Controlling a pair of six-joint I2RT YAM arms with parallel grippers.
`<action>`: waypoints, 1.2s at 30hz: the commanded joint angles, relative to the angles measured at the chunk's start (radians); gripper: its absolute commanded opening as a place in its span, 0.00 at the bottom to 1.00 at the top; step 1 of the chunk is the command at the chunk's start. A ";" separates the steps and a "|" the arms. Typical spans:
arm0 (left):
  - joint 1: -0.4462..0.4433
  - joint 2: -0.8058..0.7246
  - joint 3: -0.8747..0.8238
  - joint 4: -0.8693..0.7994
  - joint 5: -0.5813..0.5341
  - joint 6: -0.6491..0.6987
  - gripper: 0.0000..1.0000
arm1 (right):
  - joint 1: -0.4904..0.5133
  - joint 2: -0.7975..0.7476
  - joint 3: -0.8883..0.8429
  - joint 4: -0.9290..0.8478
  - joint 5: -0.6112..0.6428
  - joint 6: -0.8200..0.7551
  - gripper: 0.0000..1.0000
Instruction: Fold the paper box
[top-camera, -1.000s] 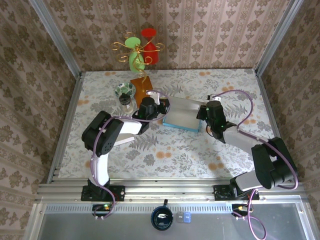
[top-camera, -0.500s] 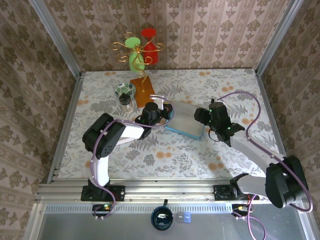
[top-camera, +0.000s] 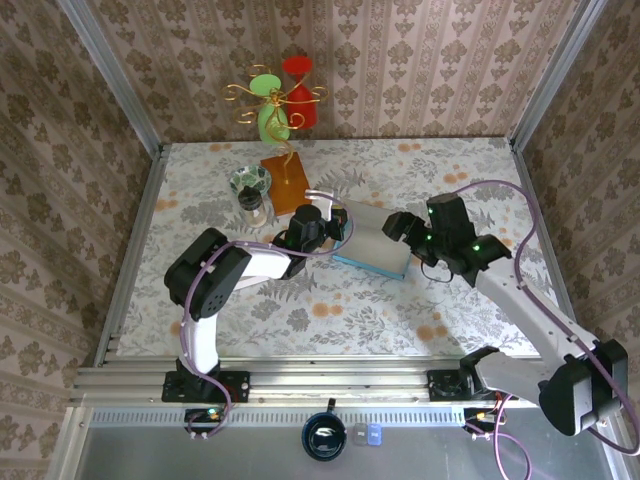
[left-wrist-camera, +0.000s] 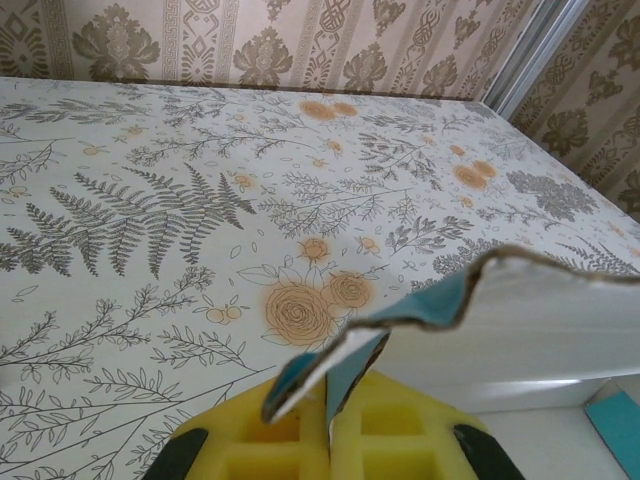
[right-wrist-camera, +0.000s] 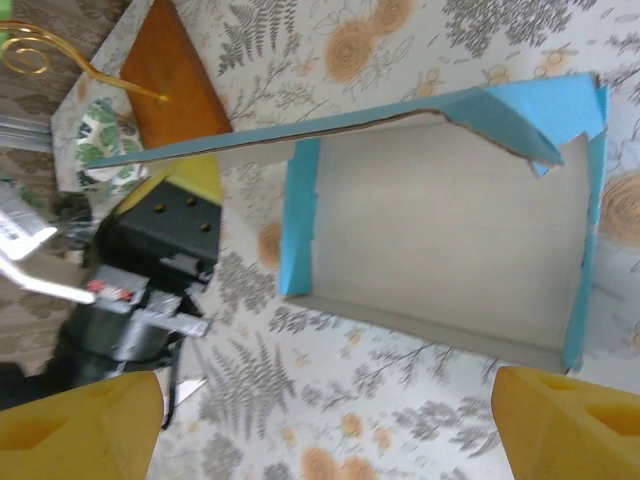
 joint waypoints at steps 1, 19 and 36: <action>-0.011 -0.008 0.009 -0.102 -0.011 0.021 0.00 | -0.025 -0.015 0.063 -0.137 -0.089 0.085 0.86; -0.016 -0.008 0.018 -0.107 -0.016 0.037 0.00 | -0.501 0.142 0.246 -0.142 -0.448 0.172 0.80; -0.016 -0.007 0.017 -0.100 -0.002 0.032 0.00 | -0.502 0.528 0.194 -0.064 -0.666 0.161 0.41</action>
